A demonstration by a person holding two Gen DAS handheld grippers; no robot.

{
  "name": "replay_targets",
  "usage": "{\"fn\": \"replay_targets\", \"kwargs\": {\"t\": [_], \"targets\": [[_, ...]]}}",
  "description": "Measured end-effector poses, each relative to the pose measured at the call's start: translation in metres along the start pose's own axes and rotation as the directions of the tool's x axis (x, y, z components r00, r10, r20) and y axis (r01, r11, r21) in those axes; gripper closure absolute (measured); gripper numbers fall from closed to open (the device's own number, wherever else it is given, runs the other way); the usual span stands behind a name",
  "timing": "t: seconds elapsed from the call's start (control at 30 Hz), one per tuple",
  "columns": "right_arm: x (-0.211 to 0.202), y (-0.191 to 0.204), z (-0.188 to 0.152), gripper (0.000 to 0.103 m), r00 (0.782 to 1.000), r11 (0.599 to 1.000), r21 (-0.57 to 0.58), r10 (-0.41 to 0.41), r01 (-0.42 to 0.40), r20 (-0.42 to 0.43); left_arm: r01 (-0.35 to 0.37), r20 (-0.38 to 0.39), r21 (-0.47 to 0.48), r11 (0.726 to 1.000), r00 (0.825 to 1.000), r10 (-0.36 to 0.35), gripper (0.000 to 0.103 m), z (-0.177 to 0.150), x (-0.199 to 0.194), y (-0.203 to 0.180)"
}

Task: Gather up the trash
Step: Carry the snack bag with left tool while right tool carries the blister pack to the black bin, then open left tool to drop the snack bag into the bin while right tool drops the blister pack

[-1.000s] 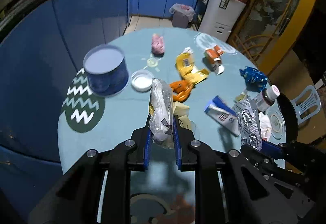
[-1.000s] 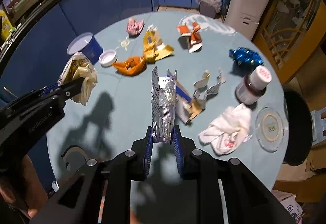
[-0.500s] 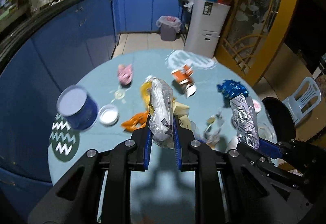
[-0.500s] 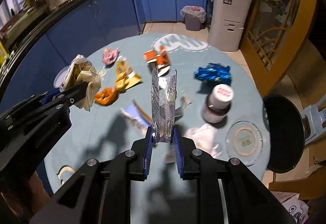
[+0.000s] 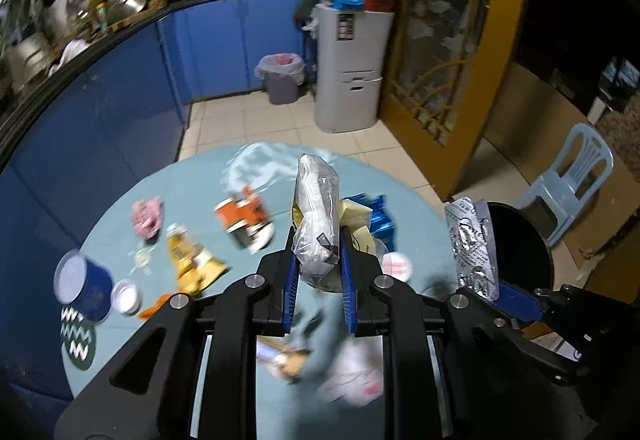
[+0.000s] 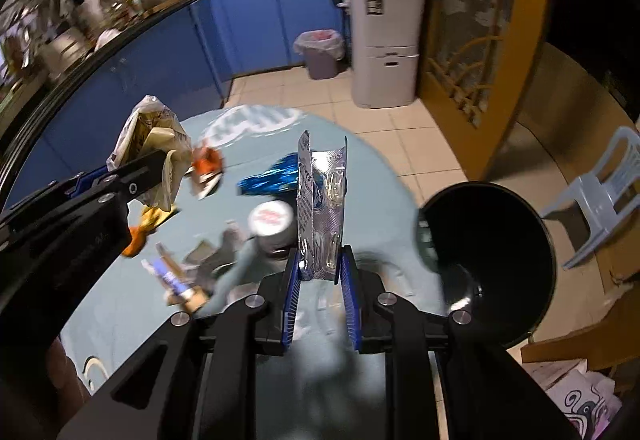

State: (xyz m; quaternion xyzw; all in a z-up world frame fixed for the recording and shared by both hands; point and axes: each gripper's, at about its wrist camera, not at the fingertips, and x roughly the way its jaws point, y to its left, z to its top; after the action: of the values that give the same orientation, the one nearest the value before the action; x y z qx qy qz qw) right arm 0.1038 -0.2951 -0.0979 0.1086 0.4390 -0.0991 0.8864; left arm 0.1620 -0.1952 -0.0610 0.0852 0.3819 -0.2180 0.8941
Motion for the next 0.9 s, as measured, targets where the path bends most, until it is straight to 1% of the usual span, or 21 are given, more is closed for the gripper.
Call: {"fn": "replay_targets", "kwargs": {"t": [0.2, 0.33, 0.43, 0.5, 0.6, 0.63, 0.7, 0.8, 0.87, 0.9], "targets": [[0.0, -0.049, 0.004, 0.083, 0.999, 0.997, 0.071, -0.044, 0.042, 0.025, 0.038, 0.02, 0.082, 0.996, 0.999, -0.04, 0.083, 0.016, 0.011, -0.056], [0.001, -0.082, 0.007, 0.083, 0.996, 0.99, 0.12, -0.081, 0.076, 0.033, 0.082, 0.016, 0.109, 0.991, 0.996, -0.084, 0.083, 0.028, 0.024, -0.089], [0.006, -0.11, 0.01, 0.083, 0.993, 0.981, 0.162, -0.113, 0.107, 0.03, 0.126, 0.0, 0.121, 0.985, 0.992, -0.127, 0.083, 0.034, 0.037, -0.114], [0.01, -0.13, 0.013, 0.083, 0.992, 0.975, 0.191, -0.121, 0.115, 0.024, 0.142, -0.018, 0.141, 0.98, 0.99, -0.141, 0.083, 0.039, 0.047, -0.136], [0.015, -0.154, 0.014, 0.083, 0.991, 0.966, 0.223, -0.136, 0.13, 0.015, 0.169, -0.032, 0.149, 0.974, 0.986, -0.166, 0.083, 0.044, 0.059, -0.158], [0.016, -0.159, 0.014, 0.083, 0.99, 0.964, 0.231, -0.139, 0.133, 0.012, 0.175, -0.034, 0.153, 0.973, 0.985, -0.172, 0.082, 0.047, 0.064, -0.168], [0.019, -0.173, 0.013, 0.083, 0.99, 0.958, 0.251, -0.143, 0.137, 0.005, 0.167, -0.043, 0.156, 0.974, 0.986, -0.162, 0.08, 0.049, 0.071, -0.179], [0.022, -0.189, 0.009, 0.083, 0.99, 0.952, 0.276, -0.139, 0.136, -0.01, 0.16, -0.071, 0.138, 0.977, 0.986, -0.152, 0.077, 0.053, 0.085, -0.193], [0.024, -0.197, 0.007, 0.083, 0.991, 0.949, 0.287, -0.133, 0.132, -0.016, 0.171, -0.091, 0.136, 0.976, 0.983, -0.159, 0.076, 0.055, 0.093, -0.2], [0.025, -0.199, 0.007, 0.082, 0.991, 0.948, 0.29, -0.132, 0.131, -0.018, 0.181, -0.103, 0.132, 0.975, 0.98, -0.168, 0.073, 0.055, 0.097, -0.203]]}}
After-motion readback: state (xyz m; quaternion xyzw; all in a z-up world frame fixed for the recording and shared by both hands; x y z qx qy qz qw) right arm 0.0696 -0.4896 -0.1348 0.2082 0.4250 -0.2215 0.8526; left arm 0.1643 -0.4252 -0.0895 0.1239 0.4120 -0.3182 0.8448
